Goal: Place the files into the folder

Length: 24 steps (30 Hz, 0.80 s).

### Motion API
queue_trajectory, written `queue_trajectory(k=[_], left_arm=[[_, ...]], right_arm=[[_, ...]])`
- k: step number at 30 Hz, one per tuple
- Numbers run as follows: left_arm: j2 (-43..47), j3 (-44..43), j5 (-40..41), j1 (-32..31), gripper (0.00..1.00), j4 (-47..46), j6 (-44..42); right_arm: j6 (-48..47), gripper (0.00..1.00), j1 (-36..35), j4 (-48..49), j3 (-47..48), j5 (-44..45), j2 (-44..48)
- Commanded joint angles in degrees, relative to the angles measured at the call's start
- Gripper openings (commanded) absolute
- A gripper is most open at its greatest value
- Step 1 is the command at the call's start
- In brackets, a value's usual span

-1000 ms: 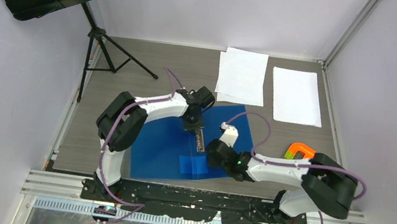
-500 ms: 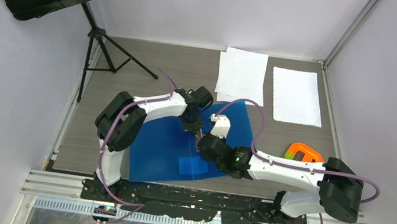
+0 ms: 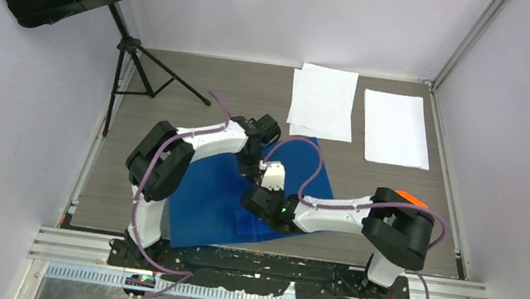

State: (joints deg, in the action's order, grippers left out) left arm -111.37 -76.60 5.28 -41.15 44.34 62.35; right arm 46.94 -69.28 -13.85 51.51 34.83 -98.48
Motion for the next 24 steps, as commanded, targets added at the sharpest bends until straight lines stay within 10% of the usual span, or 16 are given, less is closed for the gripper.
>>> queue_trajectory(k=[1, 11, 24], left_arm=[[-2.5, 2.4, 0.4, 0.6, 0.00, 4.8, -1.2], [-2.8, 1.3, 0.2, 0.7, 0.00, 5.1, -1.4], [-2.9, 1.7, 0.0, 0.8, 0.00, 4.9, -2.4]], right_arm=[[5.3, 0.08, 0.2, -3.1, -6.4, -2.9, 3.9], [-4.9, 0.21, 0.4, 3.5, -5.0, -0.3, 22.5], [3.3, 0.15, 0.5, 6.3, -4.6, -7.4, -1.9]])
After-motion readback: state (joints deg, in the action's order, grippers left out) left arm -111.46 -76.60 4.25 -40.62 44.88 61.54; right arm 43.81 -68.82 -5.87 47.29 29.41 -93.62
